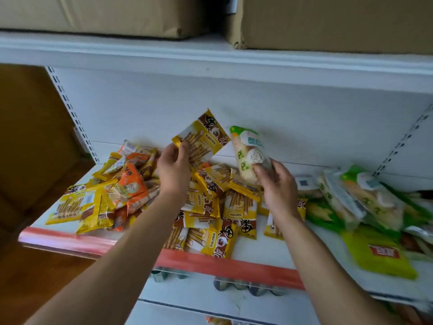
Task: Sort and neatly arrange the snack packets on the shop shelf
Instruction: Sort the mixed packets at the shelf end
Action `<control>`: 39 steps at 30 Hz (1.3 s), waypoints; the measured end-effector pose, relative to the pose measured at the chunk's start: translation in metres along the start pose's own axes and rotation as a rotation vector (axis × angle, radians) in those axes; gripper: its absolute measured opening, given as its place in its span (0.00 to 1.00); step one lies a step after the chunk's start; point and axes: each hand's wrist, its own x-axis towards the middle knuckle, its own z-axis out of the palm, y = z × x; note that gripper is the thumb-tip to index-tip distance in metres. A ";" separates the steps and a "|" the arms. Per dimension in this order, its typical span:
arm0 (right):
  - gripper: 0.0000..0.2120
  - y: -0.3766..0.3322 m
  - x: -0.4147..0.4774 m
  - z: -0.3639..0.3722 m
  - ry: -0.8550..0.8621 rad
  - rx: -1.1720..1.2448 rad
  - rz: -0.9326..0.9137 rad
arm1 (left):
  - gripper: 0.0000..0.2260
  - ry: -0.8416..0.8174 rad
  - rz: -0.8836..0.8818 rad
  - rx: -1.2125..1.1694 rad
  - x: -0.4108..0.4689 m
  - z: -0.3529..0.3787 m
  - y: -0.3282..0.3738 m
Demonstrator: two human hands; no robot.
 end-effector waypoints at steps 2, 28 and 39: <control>0.13 0.003 0.002 -0.021 0.068 0.005 -0.012 | 0.10 -0.051 -0.107 -0.116 -0.008 0.022 -0.001; 0.18 0.082 0.056 -0.267 0.199 -0.701 0.060 | 0.13 -0.333 0.408 0.406 -0.134 0.188 -0.048; 0.17 0.104 0.055 -0.265 0.107 -0.723 -0.139 | 0.34 -0.720 0.424 1.058 -0.179 0.134 -0.080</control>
